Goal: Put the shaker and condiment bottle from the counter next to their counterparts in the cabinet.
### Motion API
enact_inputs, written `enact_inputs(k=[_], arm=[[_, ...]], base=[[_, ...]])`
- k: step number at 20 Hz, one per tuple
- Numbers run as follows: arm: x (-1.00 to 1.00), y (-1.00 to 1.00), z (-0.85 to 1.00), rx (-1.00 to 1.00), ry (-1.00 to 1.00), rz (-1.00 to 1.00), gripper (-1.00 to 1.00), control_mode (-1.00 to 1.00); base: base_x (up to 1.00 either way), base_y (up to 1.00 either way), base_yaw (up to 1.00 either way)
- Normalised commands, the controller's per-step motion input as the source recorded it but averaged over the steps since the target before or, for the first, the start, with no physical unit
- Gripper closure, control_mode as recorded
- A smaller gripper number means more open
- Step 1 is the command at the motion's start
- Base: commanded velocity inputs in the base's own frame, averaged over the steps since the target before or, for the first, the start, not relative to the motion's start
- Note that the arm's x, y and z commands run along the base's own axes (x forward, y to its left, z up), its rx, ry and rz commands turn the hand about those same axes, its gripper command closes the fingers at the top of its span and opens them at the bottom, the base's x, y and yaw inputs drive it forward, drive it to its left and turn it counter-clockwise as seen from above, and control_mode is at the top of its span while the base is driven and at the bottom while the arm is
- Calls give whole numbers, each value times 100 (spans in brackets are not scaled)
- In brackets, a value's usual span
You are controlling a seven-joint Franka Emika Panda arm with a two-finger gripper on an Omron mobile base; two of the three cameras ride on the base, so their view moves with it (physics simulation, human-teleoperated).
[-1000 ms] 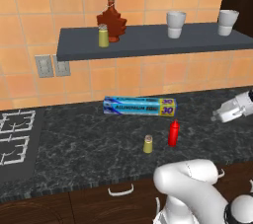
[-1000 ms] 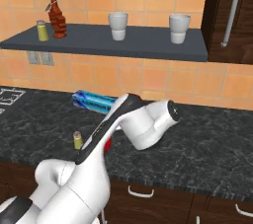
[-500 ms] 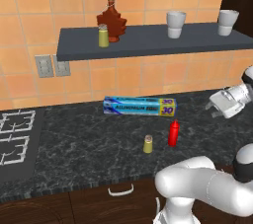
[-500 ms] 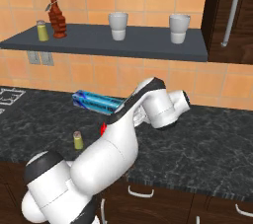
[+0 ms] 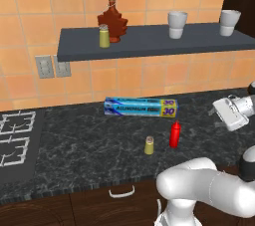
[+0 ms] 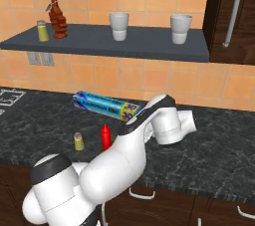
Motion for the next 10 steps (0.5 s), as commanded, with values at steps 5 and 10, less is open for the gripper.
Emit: enact_inputs(k=[5, 10], arm=[[-13, 1, -43, 0, -7, 0, -100, -100], [-9, 26, -66, 1, -17, 0, -100, -100]], base=[[0, 0, 0], [0, 0, 0]])
